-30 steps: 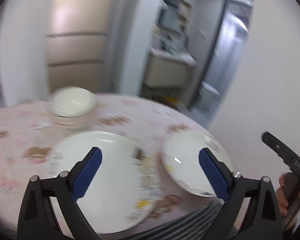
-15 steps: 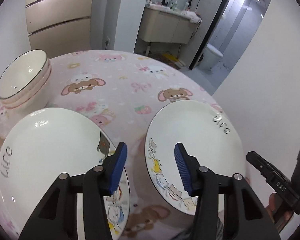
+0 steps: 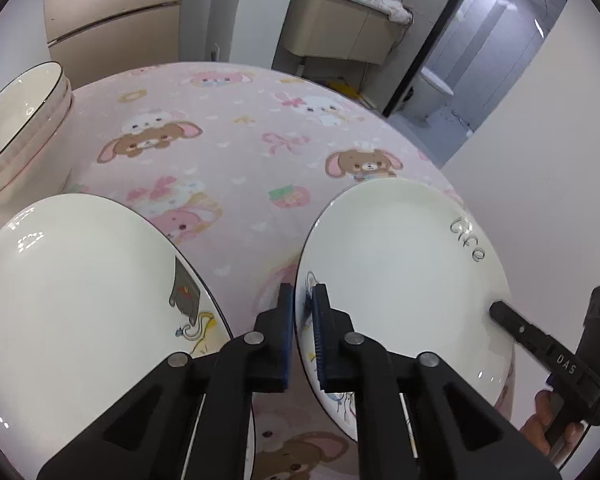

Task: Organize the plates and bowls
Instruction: 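Close the left gripper on the 'life' plate rim while the right gripper closes on the opposite rim, then lift the 'life' plate with both grippers and carry it toward the plate stack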

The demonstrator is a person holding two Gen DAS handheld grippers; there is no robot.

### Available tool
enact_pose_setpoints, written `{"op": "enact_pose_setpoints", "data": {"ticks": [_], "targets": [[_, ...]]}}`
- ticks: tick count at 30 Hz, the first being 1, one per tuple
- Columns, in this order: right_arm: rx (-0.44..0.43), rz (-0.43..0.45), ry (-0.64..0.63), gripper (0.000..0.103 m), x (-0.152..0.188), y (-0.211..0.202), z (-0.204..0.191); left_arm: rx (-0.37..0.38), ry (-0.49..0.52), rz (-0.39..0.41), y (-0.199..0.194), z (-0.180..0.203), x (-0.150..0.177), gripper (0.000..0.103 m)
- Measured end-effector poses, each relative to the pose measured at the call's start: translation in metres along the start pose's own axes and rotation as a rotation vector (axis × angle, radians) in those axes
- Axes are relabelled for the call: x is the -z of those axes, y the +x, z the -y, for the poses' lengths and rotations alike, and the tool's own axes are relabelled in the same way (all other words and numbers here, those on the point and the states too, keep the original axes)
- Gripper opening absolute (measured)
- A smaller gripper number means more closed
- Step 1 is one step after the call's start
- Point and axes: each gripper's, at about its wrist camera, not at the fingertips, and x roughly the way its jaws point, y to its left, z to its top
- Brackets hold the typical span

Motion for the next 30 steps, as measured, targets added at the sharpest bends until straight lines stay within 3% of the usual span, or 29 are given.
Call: {"op": "enact_pose_setpoints", "data": {"ticks": [18,30], "targets": [[0.089,-0.029,-0.019,0.012,-0.003,0.006,-0.018,0.002,0.024,0.006,-0.003,0.0,0.0,0.008],[0.066,0.026,-0.15,0.012,-0.014,-0.025,-0.091,0.031,-0.05,0.116,-0.08,-0.041,0.003,0.008]]}}
